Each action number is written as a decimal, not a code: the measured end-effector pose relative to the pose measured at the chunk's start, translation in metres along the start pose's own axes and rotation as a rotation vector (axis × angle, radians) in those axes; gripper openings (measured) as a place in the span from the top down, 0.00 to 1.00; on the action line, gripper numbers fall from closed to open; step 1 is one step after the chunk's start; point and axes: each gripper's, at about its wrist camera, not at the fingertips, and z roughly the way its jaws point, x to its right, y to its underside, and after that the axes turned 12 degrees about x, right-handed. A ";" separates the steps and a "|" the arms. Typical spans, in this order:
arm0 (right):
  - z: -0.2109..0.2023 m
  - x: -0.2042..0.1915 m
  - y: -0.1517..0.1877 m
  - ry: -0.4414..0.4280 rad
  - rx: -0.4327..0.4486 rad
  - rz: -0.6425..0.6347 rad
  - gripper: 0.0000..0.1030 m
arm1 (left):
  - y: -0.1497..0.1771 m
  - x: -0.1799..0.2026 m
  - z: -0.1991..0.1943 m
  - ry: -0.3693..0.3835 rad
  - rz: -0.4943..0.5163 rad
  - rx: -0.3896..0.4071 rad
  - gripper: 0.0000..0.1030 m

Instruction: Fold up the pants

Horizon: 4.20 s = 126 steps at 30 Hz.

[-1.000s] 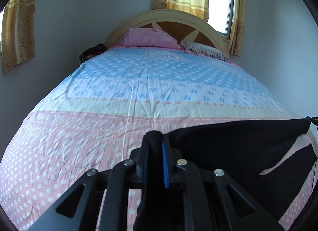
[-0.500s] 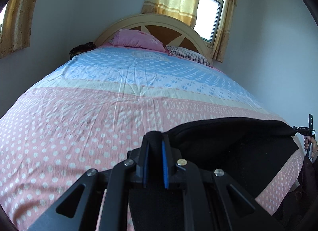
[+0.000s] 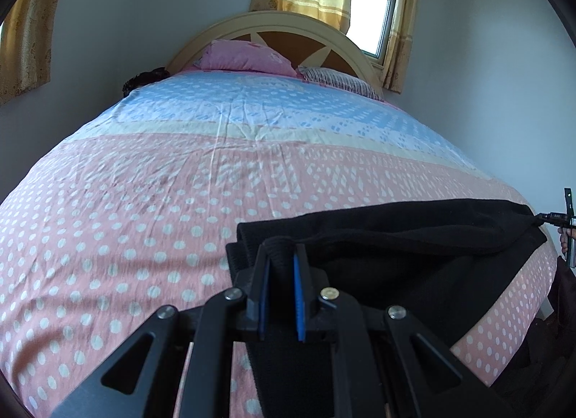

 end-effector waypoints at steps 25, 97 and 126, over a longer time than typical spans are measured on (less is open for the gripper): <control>-0.020 -0.308 0.077 -0.461 -0.054 -0.802 0.94 | -0.011 0.015 -0.001 -0.033 0.102 0.011 0.88; -0.098 -0.381 0.102 -0.726 0.081 -0.768 0.45 | -0.008 -0.012 0.017 0.054 -0.179 -0.205 0.67; -0.102 -0.479 0.130 -0.839 0.087 -0.842 0.45 | -0.011 -0.056 -0.011 0.000 -0.329 -0.141 0.53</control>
